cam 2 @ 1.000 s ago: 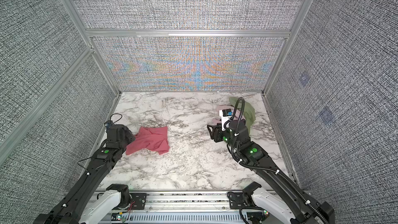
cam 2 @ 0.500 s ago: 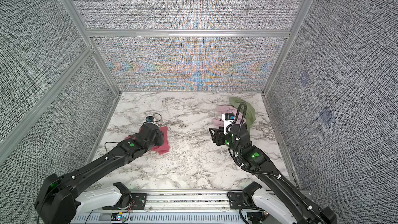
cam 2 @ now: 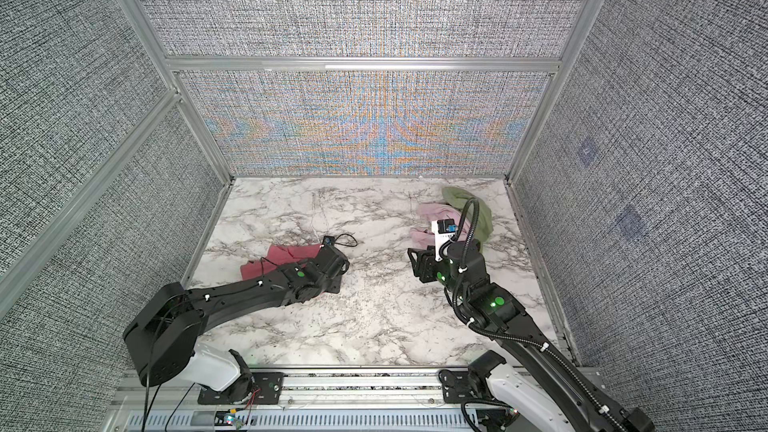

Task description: Pick out a specific cloth from the pile

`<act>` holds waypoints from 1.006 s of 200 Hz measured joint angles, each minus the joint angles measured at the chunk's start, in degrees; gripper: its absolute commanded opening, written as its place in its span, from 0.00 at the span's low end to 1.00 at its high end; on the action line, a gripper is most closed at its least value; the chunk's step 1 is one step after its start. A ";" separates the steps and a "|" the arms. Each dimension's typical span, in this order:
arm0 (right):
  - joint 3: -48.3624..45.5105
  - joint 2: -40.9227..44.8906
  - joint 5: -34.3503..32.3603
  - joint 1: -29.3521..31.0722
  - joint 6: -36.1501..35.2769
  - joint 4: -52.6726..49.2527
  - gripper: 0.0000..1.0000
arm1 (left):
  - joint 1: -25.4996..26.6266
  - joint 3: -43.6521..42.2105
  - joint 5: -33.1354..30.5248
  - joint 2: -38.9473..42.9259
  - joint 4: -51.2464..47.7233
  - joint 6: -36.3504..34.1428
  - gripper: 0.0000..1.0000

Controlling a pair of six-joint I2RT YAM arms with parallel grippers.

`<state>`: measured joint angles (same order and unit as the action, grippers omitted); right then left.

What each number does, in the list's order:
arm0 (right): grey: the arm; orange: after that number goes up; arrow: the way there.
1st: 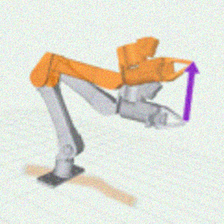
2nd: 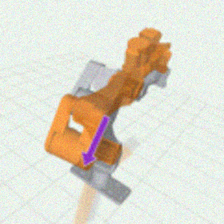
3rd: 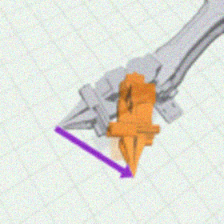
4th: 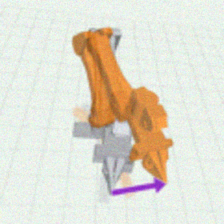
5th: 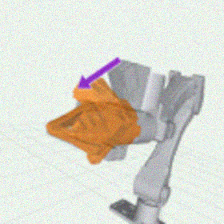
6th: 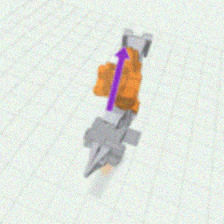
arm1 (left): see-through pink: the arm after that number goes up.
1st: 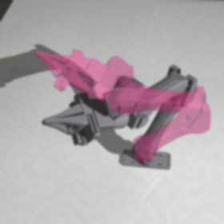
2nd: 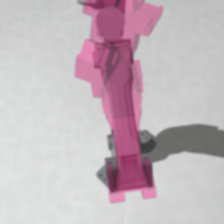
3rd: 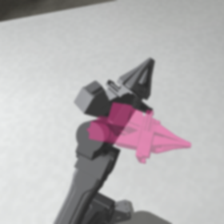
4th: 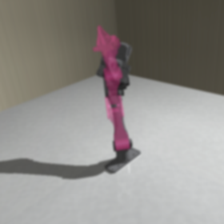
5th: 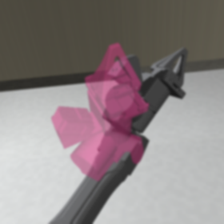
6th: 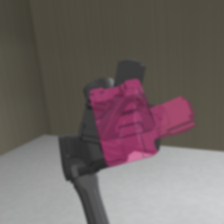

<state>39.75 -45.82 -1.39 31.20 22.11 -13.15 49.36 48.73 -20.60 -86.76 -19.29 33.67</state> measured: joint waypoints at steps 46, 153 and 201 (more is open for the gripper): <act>-0.92 1.86 0.20 -0.02 0.76 -0.31 0.61 | 0.39 -1.53 1.99 -1.42 1.64 -0.04 0.51; 0.76 -1.16 1.42 -0.02 2.51 -0.07 0.61 | 0.76 -1.73 -3.43 1.84 -2.08 2.60 0.52; 0.87 -4.20 2.49 -0.02 2.49 1.81 0.61 | 0.79 -2.14 -6.12 -0.76 -5.38 4.04 0.52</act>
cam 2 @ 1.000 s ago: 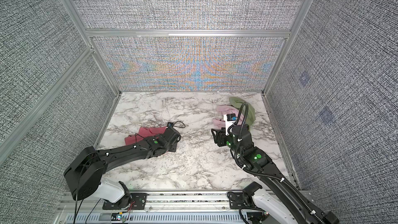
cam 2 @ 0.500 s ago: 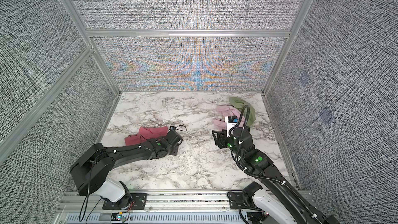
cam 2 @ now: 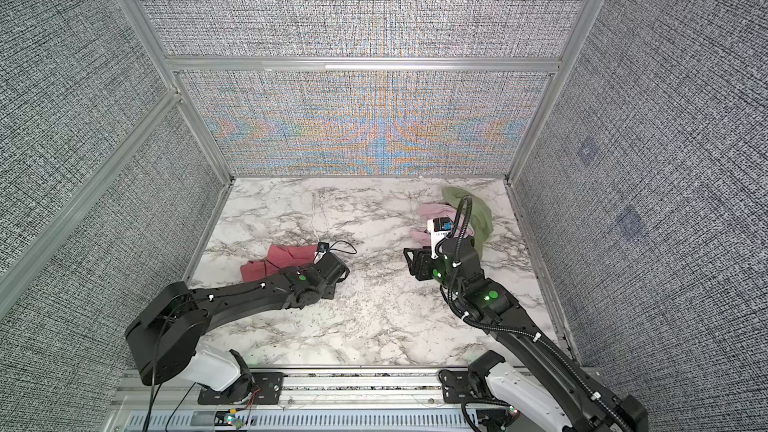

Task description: Pick out a specific cloth from the pile

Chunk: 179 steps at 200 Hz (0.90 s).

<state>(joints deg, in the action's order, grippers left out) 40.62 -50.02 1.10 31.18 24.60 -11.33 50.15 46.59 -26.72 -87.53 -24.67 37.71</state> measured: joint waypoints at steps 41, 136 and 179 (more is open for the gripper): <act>0.00 -0.63 0.46 0.00 -0.13 0.39 0.61 | 0.00 -1.55 -0.92 -2.10 -0.46 0.92 0.52; 0.02 -1.81 0.63 0.00 -0.42 0.79 0.61 | -0.04 -1.09 -4.52 -9.14 6.99 0.48 0.03; 0.17 -1.05 0.61 0.00 -0.59 0.85 0.61 | -0.28 1.38 -3.41 -9.97 6.60 -1.01 0.00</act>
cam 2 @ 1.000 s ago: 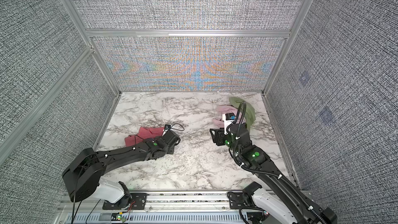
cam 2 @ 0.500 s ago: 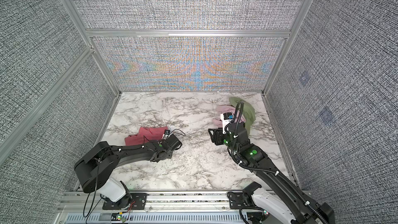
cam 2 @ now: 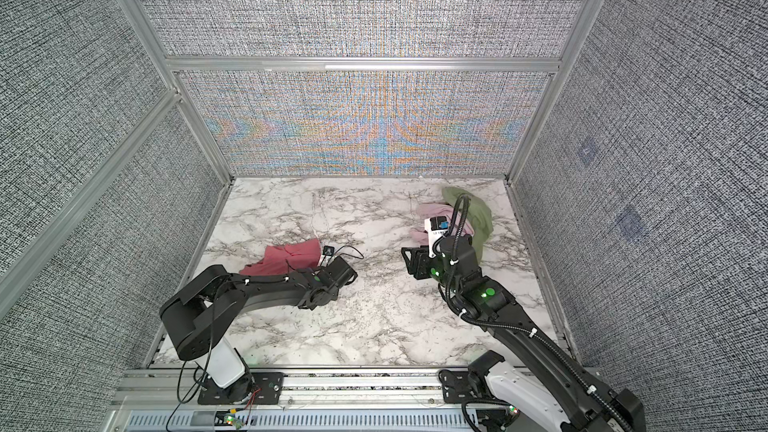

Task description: Pick out a specific cloth from the pile

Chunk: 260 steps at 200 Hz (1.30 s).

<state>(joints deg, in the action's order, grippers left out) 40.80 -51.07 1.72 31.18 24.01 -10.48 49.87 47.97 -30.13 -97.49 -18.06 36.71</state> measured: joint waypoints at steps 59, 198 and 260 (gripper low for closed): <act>0.17 -0.17 0.07 0.00 -0.24 0.48 0.61 | -1.53 10.67 3.41 3.17 1.81 -4.24 0.00; 2.75 -3.76 3.23 0.00 -0.59 3.17 0.61 | -18.58 -18.95 8.11 40.70 2.71 4.28 0.00; 2.82 -4.00 4.55 0.00 -0.39 4.24 0.61 | -19.63 -26.77 10.29 46.34 -2.05 12.04 0.00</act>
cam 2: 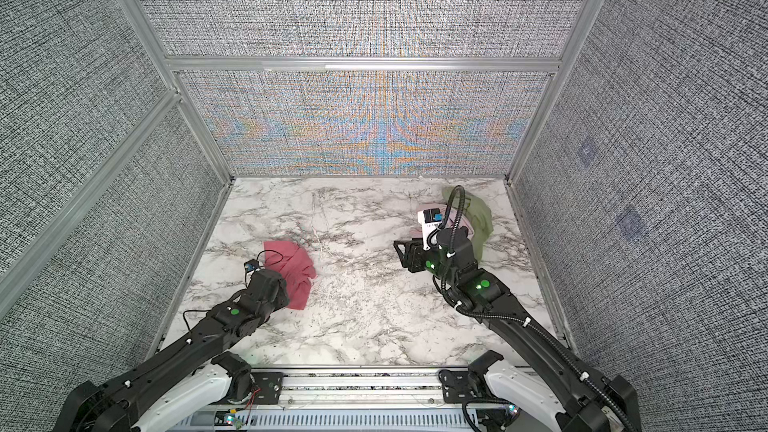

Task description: Pick out a specific cloth from the pile

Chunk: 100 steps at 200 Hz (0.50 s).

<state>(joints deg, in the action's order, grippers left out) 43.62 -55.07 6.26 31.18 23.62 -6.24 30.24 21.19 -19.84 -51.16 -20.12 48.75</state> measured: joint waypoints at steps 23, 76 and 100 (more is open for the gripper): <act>0.00 0.83 0.02 0.00 0.02 0.07 0.61 | 0.00 -0.11 0.98 1.46 -0.98 1.03 0.28; 0.00 1.84 0.00 0.00 0.20 0.04 0.62 | 0.00 5.07 2.40 4.66 -8.13 0.81 0.41; 0.02 1.79 0.00 0.00 0.26 0.04 0.62 | 0.00 7.08 2.93 7.65 -10.43 -0.66 0.41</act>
<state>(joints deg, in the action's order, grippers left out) 43.64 -53.28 6.26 31.18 23.88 -6.20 30.24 28.27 -16.91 -43.51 -30.55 48.10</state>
